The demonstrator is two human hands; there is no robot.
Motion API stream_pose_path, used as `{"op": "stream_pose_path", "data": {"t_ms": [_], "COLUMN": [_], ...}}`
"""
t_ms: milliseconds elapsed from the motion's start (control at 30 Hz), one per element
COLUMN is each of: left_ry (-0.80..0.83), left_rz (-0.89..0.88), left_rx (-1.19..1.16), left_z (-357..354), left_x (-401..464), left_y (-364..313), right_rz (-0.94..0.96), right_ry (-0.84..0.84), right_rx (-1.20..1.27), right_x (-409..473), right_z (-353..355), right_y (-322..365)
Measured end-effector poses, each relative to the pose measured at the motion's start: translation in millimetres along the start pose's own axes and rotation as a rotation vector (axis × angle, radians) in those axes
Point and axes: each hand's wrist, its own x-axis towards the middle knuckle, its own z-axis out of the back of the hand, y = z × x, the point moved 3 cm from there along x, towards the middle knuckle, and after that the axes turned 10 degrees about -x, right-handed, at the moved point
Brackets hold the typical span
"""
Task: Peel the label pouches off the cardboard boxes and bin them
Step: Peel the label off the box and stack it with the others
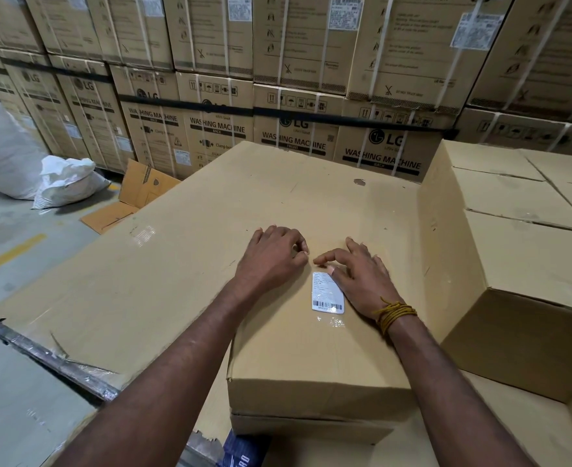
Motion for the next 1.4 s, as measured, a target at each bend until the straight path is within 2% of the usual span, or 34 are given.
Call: {"op": "stream_pose_path", "data": {"t_ms": [600, 1000, 1400], "left_ry": [-0.007, -0.015, -0.014], "left_rz": [0.002, 0.000, -0.002], "left_rx": [-0.010, -0.015, -0.014], "left_z": [-1, -1, -2], "left_x": [0, 0, 2], "left_y": [0, 1, 2], "right_rz": [0.006, -0.018, -0.069], "right_ry": [-0.105, -0.188, -0.149], "right_rx": [0.010, 0.100, 0.105], "right_x": [0, -3, -9], "right_z": [-1, 5, 10], "right_y": [-8, -11, -12]}}
